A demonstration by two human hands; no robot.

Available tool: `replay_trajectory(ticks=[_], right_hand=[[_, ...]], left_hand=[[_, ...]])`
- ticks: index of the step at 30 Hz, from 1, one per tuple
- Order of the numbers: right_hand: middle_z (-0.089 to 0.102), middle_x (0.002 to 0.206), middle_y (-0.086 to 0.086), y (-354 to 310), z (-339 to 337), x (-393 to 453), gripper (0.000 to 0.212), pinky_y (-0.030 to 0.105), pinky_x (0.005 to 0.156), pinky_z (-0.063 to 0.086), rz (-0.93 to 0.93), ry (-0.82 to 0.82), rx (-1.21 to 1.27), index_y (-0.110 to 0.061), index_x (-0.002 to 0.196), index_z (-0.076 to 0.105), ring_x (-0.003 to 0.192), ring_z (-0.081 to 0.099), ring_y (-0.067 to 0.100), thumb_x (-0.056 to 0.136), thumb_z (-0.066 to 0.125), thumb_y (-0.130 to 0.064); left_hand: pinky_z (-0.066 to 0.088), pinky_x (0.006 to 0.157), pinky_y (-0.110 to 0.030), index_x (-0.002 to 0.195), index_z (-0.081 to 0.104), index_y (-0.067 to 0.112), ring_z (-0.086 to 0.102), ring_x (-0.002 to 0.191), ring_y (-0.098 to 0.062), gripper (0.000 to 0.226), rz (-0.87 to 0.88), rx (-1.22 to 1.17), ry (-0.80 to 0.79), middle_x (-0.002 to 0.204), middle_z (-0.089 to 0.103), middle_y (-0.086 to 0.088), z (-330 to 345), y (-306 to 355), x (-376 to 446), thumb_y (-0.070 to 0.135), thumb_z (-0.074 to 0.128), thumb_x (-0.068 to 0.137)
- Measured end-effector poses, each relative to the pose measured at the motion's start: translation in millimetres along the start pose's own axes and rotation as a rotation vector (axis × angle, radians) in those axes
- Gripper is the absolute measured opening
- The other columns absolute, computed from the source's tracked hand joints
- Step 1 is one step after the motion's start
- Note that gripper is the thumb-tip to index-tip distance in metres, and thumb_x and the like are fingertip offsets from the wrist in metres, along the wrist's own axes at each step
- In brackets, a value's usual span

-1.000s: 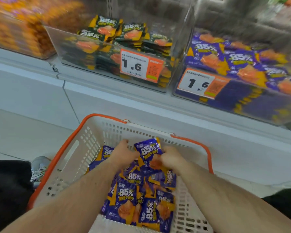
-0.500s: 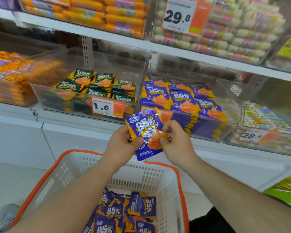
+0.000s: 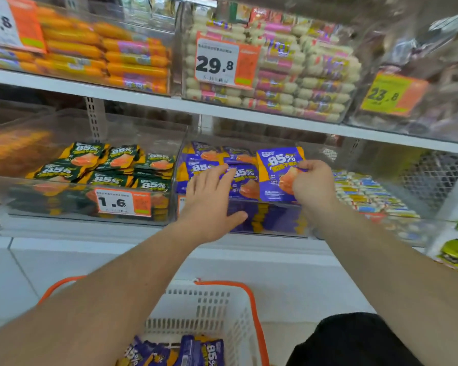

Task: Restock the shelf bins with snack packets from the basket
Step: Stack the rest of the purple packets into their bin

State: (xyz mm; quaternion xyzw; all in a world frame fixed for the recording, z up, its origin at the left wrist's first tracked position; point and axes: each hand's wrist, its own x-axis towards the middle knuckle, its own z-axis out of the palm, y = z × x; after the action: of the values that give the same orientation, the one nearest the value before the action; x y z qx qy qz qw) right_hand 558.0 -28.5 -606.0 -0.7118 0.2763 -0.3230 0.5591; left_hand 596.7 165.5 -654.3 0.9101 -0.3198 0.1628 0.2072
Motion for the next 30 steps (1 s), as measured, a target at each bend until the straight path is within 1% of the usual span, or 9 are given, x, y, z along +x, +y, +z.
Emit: replay_trajectory(ticks=[2,4,8,11,14,17,19,26,30], right_hand=[[0.066,0.09,0.012,1,-5,25,0.021,0.032,0.063,0.059,0.002,0.054,-0.099,-0.016,0.104,0.053,0.07,0.068,0.021,0.086,0.061,-0.009],[0.066,0.099,0.013,8,-6,47,0.023,0.044,0.08,0.058,-0.004,0.079,-0.286,-0.015,0.103,0.054,0.088,0.066,0.03,0.082,0.062,-0.01],[0.066,0.093,0.013,12,0,54,0.016,0.038,0.076,0.057,0.038,0.03,-0.528,-0.006,0.093,0.059,0.086,0.064,0.03,0.078,0.064,-0.008],[0.064,0.094,0.013,16,6,48,0.012,0.032,0.074,0.054,0.066,-0.067,-0.589,-0.005,0.092,0.059,0.087,0.063,0.031,0.082,0.064,-0.008],[0.056,0.087,0.01,22,5,42,0.016,0.029,0.061,0.042,0.022,-0.023,-0.815,-0.007,0.077,0.051,0.081,0.054,0.028,0.09,0.057,-0.013],[0.063,0.103,0.013,30,4,42,0.015,0.034,0.075,0.048,-0.047,-0.021,-0.878,-0.008,0.089,0.058,0.097,0.059,0.033,0.089,0.059,-0.023],[0.063,0.112,0.015,32,3,42,0.024,0.034,0.082,0.046,-0.069,-0.033,-0.913,-0.007,0.102,0.06,0.107,0.058,0.035,0.089,0.059,-0.027],[0.066,0.104,0.015,38,-2,43,0.019,0.027,0.066,0.036,-0.135,-0.08,-0.991,-0.006,0.096,0.061,0.083,0.051,0.027,0.095,0.055,-0.025],[0.059,0.121,0.016,38,-8,33,0.032,0.035,0.083,0.042,-0.279,-0.01,-1.029,-0.009,0.119,0.06,0.11,0.053,0.033,0.091,0.061,-0.024]], left_hand=[[-0.004,0.118,-0.043,0.154,0.01,0.024,-0.001,0.148,-0.022,0.09,0.038,0.084,-0.06,0.161,0.005,0.001,14,-6,-1,0.056,0.06,0.085],[-0.006,0.118,-0.042,0.154,0.019,0.022,0.003,0.149,-0.024,0.087,0.091,0.14,-0.058,0.16,0.013,-0.003,29,-17,-6,0.05,0.063,0.083],[0.009,0.114,-0.043,0.139,0.05,0.015,0.035,0.14,-0.032,0.084,0.155,0.207,0.011,0.146,0.046,-0.008,40,-28,-12,0.034,0.079,0.062],[0.014,0.112,-0.045,0.133,0.055,0.015,0.041,0.137,-0.032,0.084,0.175,0.2,0.061,0.143,0.05,-0.008,42,-28,-13,0.029,0.08,0.054],[0.013,0.112,-0.044,0.132,0.055,0.015,0.042,0.135,-0.032,0.083,0.166,0.195,0.075,0.142,0.051,-0.007,43,-27,-14,0.027,0.081,0.055],[0.012,0.112,-0.043,0.131,0.056,0.014,0.044,0.133,-0.032,0.082,0.154,0.206,0.081,0.14,0.053,-0.008,44,-25,-14,0.027,0.082,0.054],[0.011,0.115,-0.042,0.133,0.055,0.015,0.041,0.135,-0.031,0.081,0.143,0.219,0.078,0.142,0.051,-0.008,43,-24,-14,0.028,0.081,0.058],[-0.005,0.116,-0.04,0.148,0.035,0.019,0.017,0.148,-0.027,0.079,0.137,0.237,0.02,0.158,0.028,-0.003,36,-21,-16,0.031,0.068,0.078],[-0.014,0.115,-0.039,0.154,0.018,0.022,-0.003,0.15,-0.023,0.081,0.134,0.253,0.004,0.163,0.008,0.0,35,-19,-14,0.034,0.059,0.086]])
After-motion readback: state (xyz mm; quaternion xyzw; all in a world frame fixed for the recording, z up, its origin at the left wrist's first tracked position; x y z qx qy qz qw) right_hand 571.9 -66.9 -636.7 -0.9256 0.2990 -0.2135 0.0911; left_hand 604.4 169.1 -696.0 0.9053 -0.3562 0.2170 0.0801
